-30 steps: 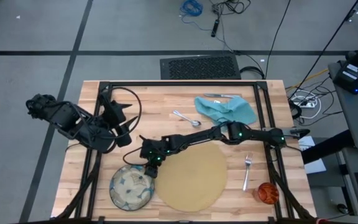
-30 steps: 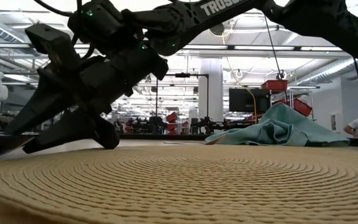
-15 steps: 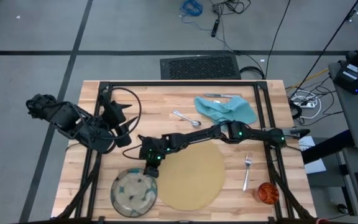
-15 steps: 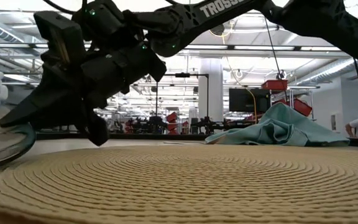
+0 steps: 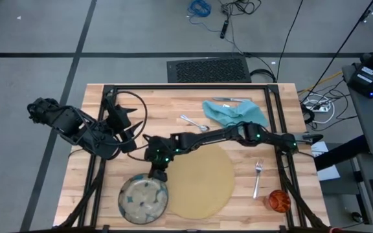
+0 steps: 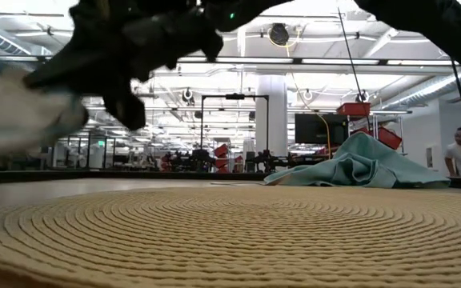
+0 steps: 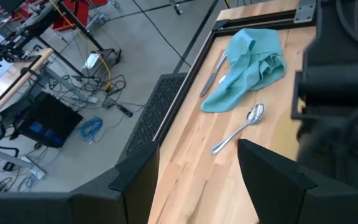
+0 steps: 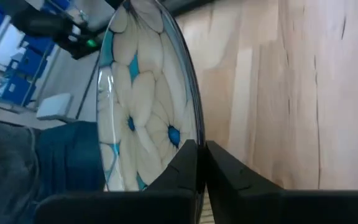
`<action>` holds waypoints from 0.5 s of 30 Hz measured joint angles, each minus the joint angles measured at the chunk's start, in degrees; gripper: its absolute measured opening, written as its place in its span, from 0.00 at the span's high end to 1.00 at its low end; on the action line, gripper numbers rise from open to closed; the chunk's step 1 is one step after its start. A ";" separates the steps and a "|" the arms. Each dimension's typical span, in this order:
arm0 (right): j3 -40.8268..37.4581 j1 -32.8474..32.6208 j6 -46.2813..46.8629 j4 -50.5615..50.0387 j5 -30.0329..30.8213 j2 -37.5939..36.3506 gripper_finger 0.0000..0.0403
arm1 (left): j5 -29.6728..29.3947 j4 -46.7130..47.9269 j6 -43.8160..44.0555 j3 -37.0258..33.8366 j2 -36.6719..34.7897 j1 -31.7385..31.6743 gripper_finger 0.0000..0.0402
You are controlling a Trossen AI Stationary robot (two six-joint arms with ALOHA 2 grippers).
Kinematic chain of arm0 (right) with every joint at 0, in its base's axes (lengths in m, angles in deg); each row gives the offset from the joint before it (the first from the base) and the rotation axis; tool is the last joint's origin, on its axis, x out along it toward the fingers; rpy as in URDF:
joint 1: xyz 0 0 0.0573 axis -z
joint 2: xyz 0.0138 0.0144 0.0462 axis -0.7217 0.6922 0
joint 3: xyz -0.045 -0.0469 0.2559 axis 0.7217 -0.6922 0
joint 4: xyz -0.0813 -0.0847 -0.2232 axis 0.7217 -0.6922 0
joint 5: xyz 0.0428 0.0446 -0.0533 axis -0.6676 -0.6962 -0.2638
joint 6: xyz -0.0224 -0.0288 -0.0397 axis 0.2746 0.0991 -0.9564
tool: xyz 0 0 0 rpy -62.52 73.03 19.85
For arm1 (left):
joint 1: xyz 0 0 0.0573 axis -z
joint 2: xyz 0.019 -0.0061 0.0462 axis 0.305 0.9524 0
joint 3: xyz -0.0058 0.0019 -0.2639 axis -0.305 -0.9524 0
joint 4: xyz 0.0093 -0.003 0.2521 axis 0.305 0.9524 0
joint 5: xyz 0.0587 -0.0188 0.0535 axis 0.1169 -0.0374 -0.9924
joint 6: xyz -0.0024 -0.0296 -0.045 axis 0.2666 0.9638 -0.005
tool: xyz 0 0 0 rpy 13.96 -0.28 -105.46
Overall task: Set table place
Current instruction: Put the blue floral-patterned plate on the brown mat
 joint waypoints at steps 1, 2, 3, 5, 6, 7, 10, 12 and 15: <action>0.00 0.17 -0.06 -1.16 -0.66 -0.43 1.00 | 0.00 0.00 0.02 0.00 0.00 -0.02 0.50; 0.02 0.34 -0.19 -1.87 -1.12 -0.69 1.00 | 0.00 0.00 0.02 0.00 0.00 0.00 0.50; 0.02 0.51 -0.56 -3.24 -1.41 -0.98 1.00 | 0.00 0.08 0.00 0.00 0.00 -0.02 0.50; 0.02 0.56 -1.53 -6.91 -1.66 -1.12 1.00 | 0.07 0.19 0.03 0.00 0.00 -0.02 0.50; 0.02 0.69 -2.13 -9.20 -2.12 -1.15 1.00 | 0.23 0.34 0.04 0.00 0.00 -0.01 0.50; 0.02 0.82 -2.93 -12.61 -2.28 -1.29 1.00 | 0.39 0.68 0.17 0.00 0.00 0.00 0.50; 0.02 0.86 -5.95 -21.72 -2.27 -1.79 1.00 | 0.57 2.59 1.64 -0.02 0.00 0.00 0.50; 0.02 1.13 -7.44 -25.71 -2.75 -2.10 1.00 | 0.65 4.02 3.01 -0.02 0.00 -0.02 0.50; 0.02 1.71 -8.88 -28.75 -3.15 -2.96 1.00 | 0.76 5.94 4.52 -0.04 0.00 -0.02 0.50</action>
